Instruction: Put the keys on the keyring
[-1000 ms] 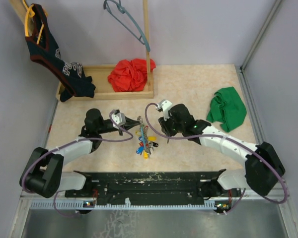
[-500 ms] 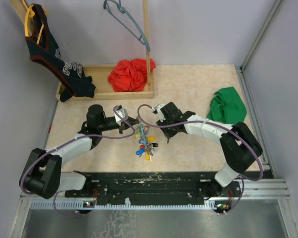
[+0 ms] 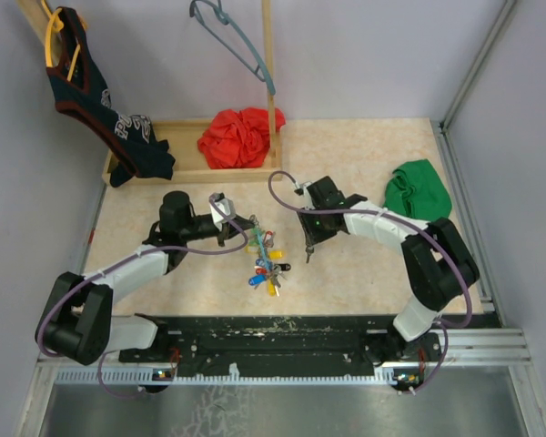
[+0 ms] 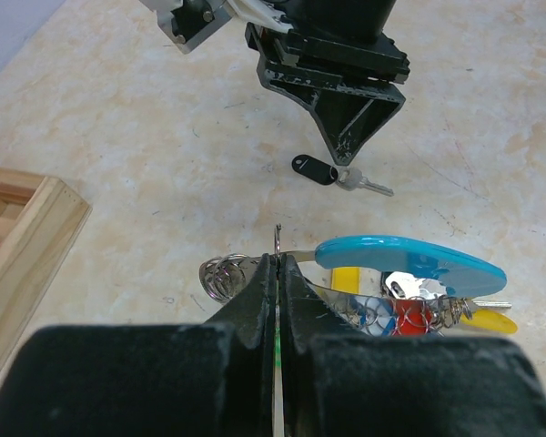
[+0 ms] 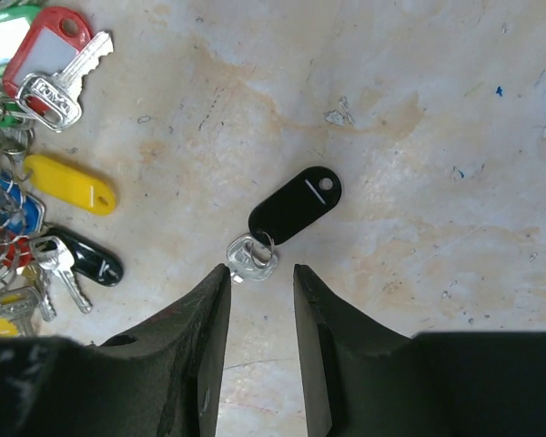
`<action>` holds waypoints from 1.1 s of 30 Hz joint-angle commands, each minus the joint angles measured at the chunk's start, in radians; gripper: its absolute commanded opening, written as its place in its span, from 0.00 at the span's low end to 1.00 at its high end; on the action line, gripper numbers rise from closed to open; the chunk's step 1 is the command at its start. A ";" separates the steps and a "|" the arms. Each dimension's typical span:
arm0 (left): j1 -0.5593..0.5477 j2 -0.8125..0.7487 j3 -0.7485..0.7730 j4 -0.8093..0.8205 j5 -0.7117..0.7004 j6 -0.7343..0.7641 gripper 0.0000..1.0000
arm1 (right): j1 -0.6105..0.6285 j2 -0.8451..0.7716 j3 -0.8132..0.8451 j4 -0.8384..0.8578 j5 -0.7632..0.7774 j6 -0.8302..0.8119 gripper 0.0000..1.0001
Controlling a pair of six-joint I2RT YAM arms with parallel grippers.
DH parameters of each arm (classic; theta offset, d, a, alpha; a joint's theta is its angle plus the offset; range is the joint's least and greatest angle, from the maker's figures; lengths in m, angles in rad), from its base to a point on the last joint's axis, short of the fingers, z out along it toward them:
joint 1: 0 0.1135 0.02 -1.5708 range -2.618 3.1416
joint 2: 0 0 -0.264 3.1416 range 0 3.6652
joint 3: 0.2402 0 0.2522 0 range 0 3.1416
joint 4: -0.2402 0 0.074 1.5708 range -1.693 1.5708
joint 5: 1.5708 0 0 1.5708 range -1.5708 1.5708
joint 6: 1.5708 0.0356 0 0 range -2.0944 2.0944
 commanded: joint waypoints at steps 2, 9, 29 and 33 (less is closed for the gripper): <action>0.003 0.005 0.032 -0.014 0.012 0.012 0.00 | -0.032 -0.003 -0.013 0.087 -0.070 0.088 0.33; 0.003 0.005 0.034 -0.020 0.017 0.013 0.00 | -0.047 0.053 -0.020 0.108 -0.071 0.109 0.32; 0.003 0.020 0.045 -0.028 0.034 0.013 0.00 | -0.053 0.066 -0.029 0.116 -0.121 0.106 0.06; 0.002 0.020 0.046 -0.028 0.036 0.011 0.00 | -0.053 0.057 -0.029 0.121 -0.131 0.093 0.00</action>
